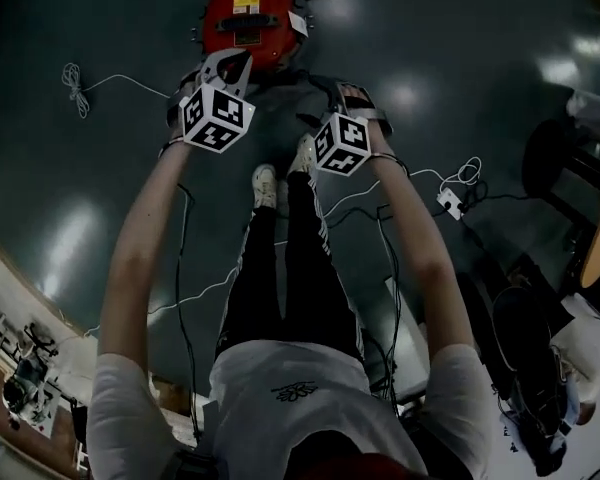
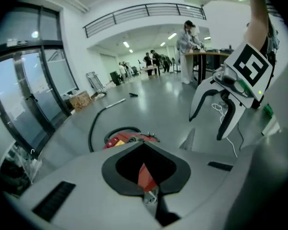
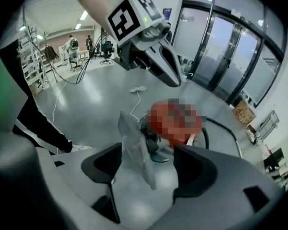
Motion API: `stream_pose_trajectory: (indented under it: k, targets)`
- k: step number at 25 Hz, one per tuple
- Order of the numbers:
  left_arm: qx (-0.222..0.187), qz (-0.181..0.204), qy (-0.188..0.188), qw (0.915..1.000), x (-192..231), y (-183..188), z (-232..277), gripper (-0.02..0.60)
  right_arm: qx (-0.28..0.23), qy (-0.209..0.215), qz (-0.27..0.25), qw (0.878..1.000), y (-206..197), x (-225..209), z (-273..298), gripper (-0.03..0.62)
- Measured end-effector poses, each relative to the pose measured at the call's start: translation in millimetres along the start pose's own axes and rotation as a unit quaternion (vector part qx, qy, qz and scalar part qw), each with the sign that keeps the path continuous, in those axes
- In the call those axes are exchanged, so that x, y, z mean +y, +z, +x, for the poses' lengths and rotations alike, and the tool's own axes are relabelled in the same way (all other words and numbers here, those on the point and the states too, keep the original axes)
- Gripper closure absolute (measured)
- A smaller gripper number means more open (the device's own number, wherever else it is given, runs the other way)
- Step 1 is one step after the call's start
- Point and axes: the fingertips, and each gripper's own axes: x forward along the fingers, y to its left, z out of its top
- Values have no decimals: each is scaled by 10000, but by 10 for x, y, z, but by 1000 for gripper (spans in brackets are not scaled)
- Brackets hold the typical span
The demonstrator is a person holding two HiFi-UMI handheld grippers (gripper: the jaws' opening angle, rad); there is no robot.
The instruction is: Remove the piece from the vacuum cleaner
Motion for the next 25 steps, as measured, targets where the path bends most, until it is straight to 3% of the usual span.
stream_pose_trajectory:
  k: [3, 6, 13, 14, 15, 17, 21, 25]
  targets:
    - [518, 123, -133, 9985, -105, -401, 438, 578, 478, 385, 129, 9980, -396, 64, 510, 261]
    - [744, -6, -222, 9970, -164, -606, 628, 578, 1019, 840, 194, 9911, -699, 175, 770, 263]
    - [1114, -291, -559, 9918, -251, -892, 902, 579, 1437, 1008, 80, 9844, -906, 179, 1138, 264]
    - [1176, -187, -573, 9912, -261, -918, 908, 579, 1497, 982, 45, 9838, -919, 163, 1159, 278]
    - [1236, -40, -575, 9907, -266, -927, 904, 580, 1566, 932, -8, 9832, -933, 142, 1169, 334]
    - [1389, 211, -583, 9884, -272, -916, 895, 578, 1704, 830, -99, 9818, -965, 114, 1171, 553]
    - [1707, 516, -599, 9821, -286, -896, 919, 579, 1794, 822, -112, 9803, -995, 209, 1165, 569]
    - [1881, 678, -587, 9781, -298, -897, 898, 580, 1753, 1098, -343, 9778, -944, 570, 1086, 569]
